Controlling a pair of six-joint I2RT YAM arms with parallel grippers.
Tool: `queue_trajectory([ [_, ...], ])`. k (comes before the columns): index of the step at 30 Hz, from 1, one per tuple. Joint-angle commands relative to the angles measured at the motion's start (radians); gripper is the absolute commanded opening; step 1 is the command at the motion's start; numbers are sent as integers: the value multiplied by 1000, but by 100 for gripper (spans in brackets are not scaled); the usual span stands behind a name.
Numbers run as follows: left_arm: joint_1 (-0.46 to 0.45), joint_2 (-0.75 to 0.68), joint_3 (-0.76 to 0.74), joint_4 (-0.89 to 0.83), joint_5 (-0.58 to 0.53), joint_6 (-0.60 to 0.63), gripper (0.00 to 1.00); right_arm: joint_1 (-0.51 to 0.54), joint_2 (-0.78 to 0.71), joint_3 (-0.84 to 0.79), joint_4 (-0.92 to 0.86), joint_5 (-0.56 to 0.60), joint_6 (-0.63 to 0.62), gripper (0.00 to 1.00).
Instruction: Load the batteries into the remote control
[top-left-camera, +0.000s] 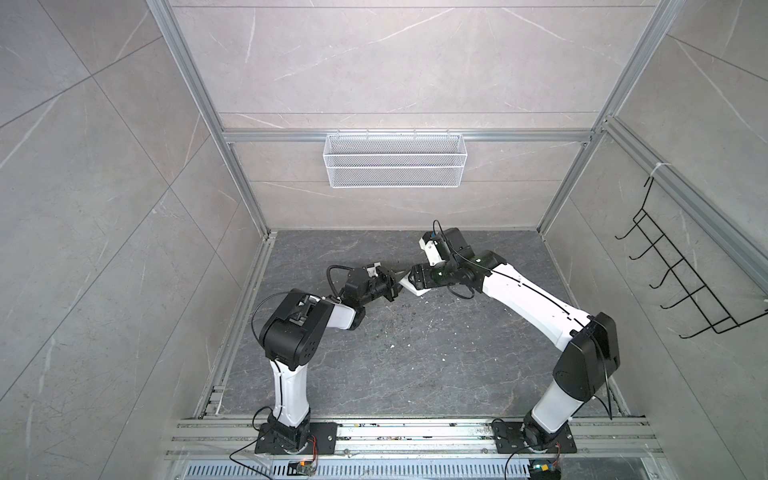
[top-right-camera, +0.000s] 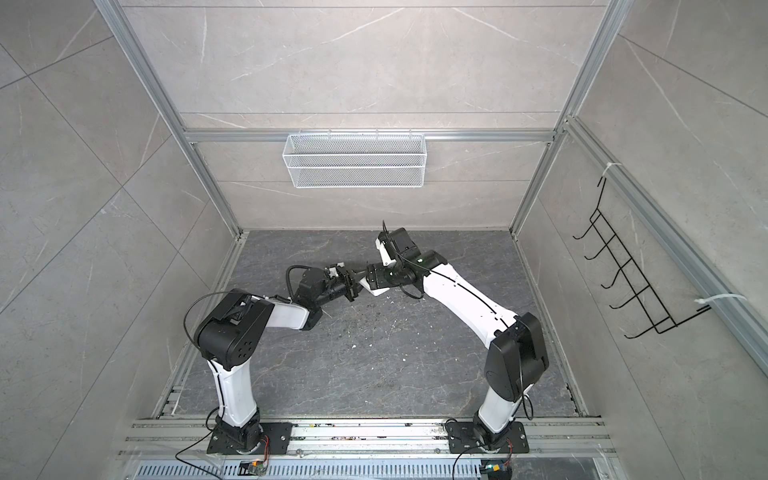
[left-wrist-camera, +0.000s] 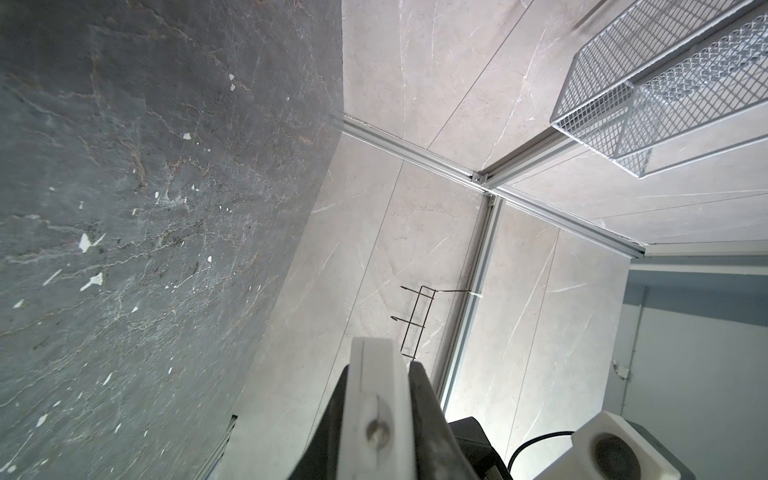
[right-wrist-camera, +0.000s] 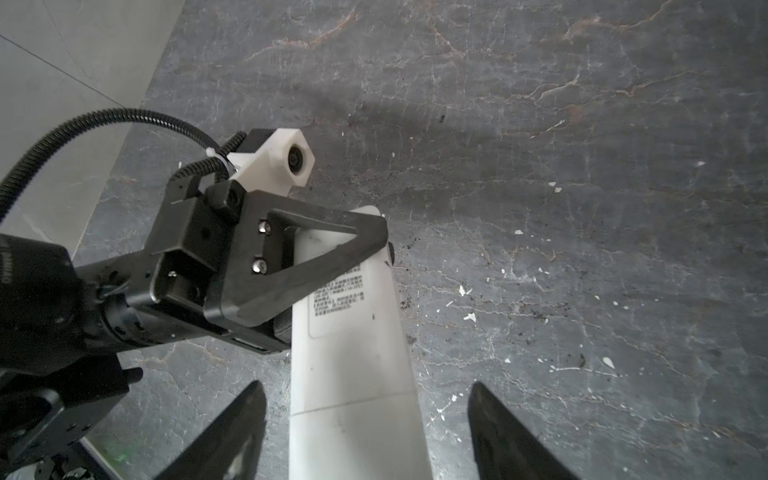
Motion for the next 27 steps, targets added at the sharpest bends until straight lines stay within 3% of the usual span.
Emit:
queue_trajectory([
  [1, 7, -37, -2, -38, 38, 54, 2, 4, 31, 46, -55, -27, -35, 76],
  [6, 7, -64, 8, -138, 50, 97, 3, 8, 64, 57, -56, -82, -28, 74],
  [11, 8, -97, 25, -210, 65, 131, 3, 13, 92, 56, -60, -65, -29, 74],
  [27, 11, -111, 21, -216, 71, 129, 4, 26, 136, 47, -29, -127, -10, 65],
])
